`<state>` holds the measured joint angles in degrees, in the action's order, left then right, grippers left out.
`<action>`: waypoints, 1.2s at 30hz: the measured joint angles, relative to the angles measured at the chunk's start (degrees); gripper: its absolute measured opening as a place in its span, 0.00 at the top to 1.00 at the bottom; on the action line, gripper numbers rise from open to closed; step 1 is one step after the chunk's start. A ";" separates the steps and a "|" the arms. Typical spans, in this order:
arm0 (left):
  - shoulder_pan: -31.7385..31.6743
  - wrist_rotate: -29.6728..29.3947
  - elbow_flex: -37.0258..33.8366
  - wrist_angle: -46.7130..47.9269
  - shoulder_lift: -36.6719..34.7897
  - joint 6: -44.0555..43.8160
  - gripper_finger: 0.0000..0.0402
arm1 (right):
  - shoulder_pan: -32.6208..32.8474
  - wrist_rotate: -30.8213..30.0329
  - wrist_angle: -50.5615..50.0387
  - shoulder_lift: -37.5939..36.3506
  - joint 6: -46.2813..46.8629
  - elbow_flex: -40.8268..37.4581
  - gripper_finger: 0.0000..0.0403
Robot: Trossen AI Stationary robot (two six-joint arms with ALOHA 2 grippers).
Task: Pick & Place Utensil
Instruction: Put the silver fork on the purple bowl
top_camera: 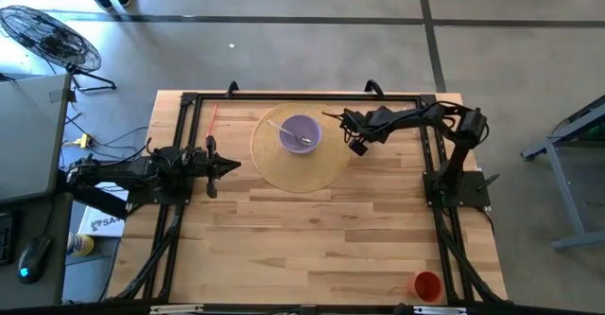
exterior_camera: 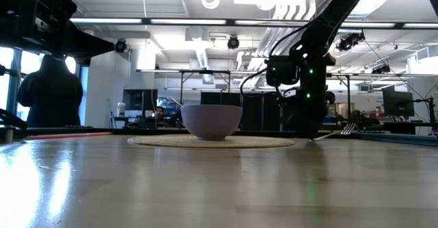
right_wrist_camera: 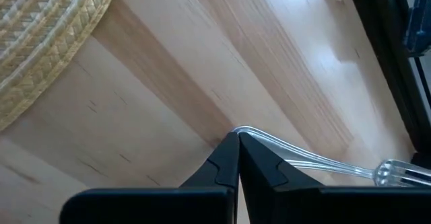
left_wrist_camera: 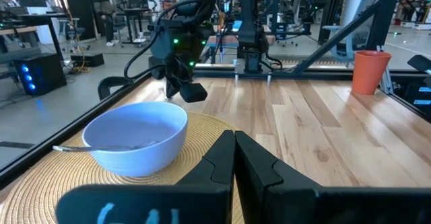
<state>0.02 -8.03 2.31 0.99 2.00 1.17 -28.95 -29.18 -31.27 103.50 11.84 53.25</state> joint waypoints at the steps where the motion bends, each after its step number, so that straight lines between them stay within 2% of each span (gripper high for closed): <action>1: -0.01 0.00 0.00 0.00 0.00 0.00 1.00 | 0.24 0.01 -0.04 0.00 0.02 0.00 1.00; 11: 0.00 0.01 0.00 -0.01 0.00 -0.02 1.00 | 6.16 1.50 -3.07 0.00 3.84 -0.02 1.00; 27: -0.01 0.02 0.00 0.00 0.00 -0.01 1.00 | 21.90 5.70 -15.83 -0.15 18.54 0.11 1.00; 31: 0.01 0.00 0.00 0.00 0.00 -0.01 1.00 | 23.75 8.93 -17.30 -3.71 22.22 -0.28 0.99; 36: 0.00 -0.02 0.00 0.00 0.00 -0.01 1.00 | 21.62 2.34 -11.47 -11.56 25.42 -0.39 1.00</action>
<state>0.03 -8.05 2.31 0.99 2.00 1.15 -7.33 -26.84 -42.74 91.94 37.25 52.86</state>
